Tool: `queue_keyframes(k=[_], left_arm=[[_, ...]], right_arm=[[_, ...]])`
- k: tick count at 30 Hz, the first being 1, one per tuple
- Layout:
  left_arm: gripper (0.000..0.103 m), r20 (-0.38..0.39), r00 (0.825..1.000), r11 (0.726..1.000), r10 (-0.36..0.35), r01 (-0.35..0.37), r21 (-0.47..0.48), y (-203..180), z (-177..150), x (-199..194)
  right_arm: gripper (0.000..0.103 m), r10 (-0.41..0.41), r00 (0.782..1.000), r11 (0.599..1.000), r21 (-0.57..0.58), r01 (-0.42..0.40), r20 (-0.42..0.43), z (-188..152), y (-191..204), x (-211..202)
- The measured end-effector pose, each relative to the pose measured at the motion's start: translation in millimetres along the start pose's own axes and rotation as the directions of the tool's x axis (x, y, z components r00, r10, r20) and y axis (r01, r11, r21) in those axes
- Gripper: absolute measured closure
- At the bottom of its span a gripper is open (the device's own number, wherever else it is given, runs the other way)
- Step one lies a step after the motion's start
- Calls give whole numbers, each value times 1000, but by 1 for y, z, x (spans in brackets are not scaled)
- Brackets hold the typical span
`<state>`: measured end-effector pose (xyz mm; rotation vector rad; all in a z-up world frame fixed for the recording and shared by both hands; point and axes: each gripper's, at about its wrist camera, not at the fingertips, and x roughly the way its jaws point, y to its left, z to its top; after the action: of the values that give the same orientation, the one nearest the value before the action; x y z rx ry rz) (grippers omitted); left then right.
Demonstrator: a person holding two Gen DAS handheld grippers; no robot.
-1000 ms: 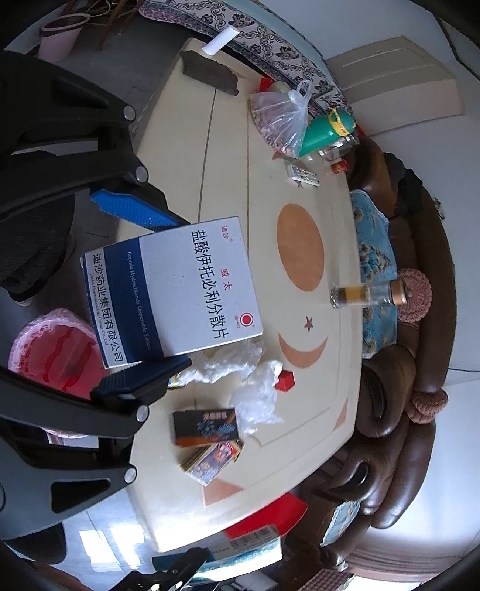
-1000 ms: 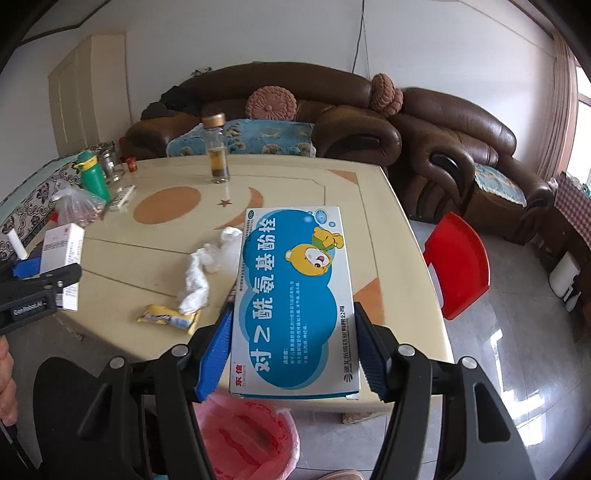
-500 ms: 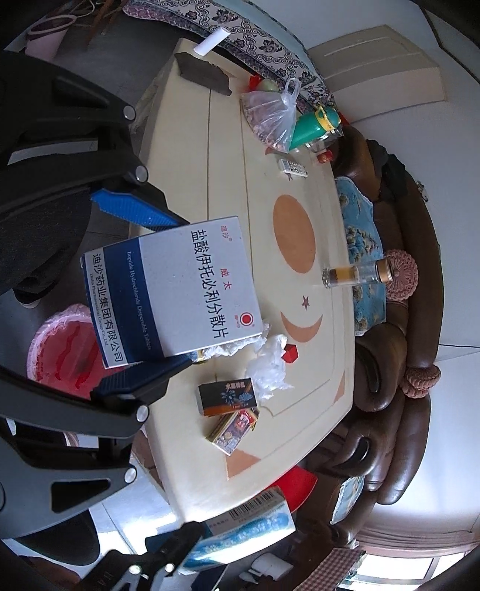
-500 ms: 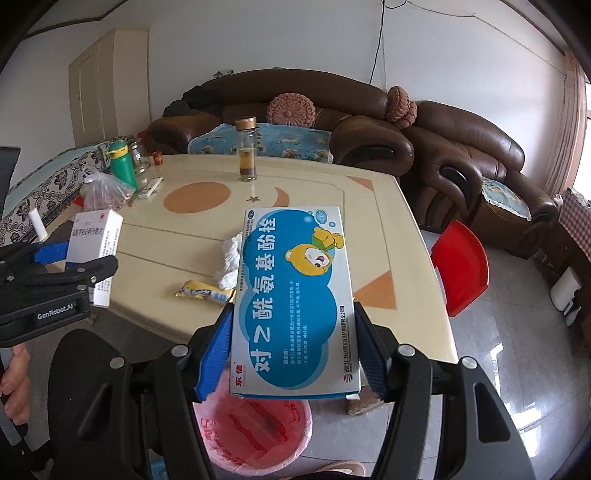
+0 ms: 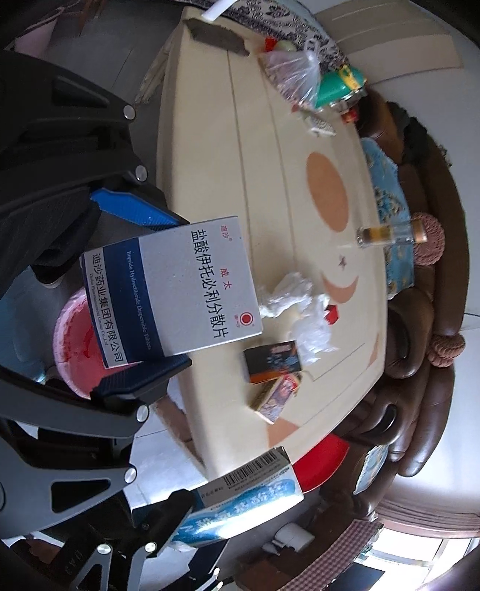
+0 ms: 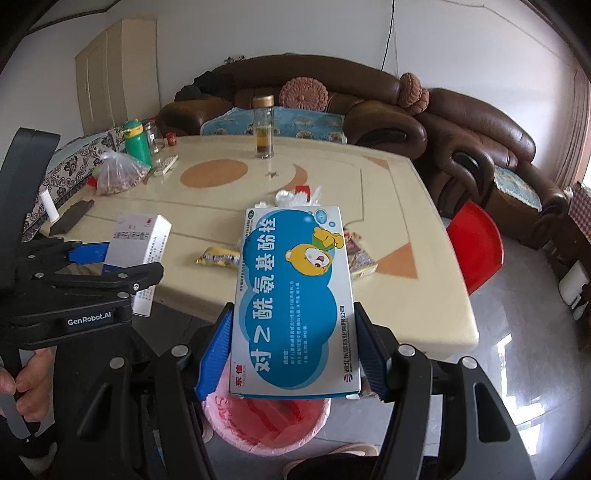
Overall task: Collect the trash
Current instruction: 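Carry both boxes over the pink bin and open both tools to drop them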
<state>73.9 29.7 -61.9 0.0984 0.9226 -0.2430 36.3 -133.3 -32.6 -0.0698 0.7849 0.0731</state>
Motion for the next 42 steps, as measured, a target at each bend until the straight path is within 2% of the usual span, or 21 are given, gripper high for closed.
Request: queue_keyframes(k=[15,27,36,42], left_arm=[[37,-118,989,995,-89,93,29,-11,-30,45],[37,-218,972,991,-86,105,80,-29,-57,90],[37,-314,945,989,-96,127,81,-37,-76,135],[37,-404,908,986,-115,155,67,-40,-89,171]], right_arm=[[43,23,993,999,31,-19,-116,-38,4,39],[43,51,973,997,60,-38,-227,-70,1,78],[43,75,943,993,106,-42,-325,-95,-9,120],[43,100,916,989,143,-46,-390,-108,-18,151]])
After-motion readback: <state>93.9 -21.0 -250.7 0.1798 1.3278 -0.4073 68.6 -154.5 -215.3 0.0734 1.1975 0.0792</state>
